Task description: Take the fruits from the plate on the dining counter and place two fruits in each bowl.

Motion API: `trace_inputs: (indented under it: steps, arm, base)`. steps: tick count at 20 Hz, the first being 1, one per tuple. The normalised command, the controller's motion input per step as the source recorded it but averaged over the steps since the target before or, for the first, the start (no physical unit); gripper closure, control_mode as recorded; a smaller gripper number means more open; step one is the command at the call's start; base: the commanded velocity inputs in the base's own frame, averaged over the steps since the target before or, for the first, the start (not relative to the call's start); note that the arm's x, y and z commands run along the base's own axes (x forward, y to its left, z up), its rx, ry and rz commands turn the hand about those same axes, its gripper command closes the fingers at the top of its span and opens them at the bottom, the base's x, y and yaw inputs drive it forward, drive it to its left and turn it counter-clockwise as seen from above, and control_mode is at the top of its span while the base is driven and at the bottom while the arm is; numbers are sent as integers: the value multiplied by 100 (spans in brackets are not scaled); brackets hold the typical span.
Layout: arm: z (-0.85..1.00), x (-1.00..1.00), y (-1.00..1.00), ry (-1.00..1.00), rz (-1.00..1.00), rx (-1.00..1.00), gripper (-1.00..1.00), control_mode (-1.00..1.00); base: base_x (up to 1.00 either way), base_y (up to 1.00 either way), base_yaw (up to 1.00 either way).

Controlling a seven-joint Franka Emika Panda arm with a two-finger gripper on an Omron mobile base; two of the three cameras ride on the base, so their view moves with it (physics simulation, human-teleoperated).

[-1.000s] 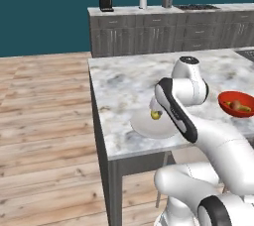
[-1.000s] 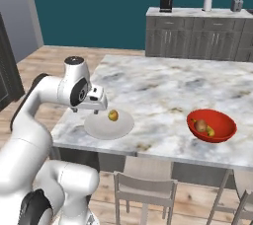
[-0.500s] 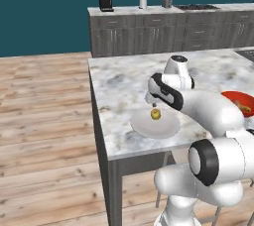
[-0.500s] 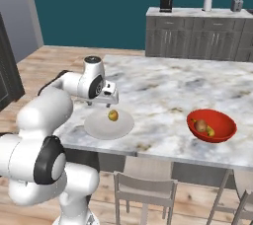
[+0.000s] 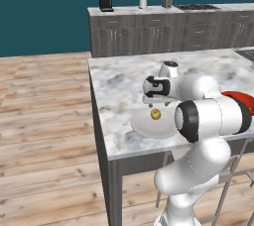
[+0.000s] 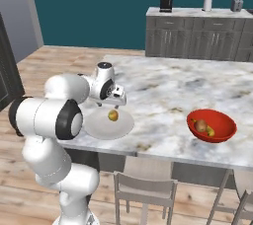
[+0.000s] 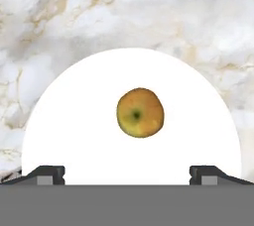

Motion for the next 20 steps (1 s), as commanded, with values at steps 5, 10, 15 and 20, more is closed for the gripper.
trace_inputs:
  steps: [5,10,15,20]
  arm:
    - [-56,61,-8,0,-3,0,-100,-100]
    - [-49,45,-5,0,-2,0,-100,-100]
    - [-8,-4,0,1,-1,0,-100,-100]
    - [0,-43,0,0,-2,0,-100,-100]
  base:
    - [0,0,0]
    - [0,0,0]
    - [0,0,0]
    - [0,0,0]
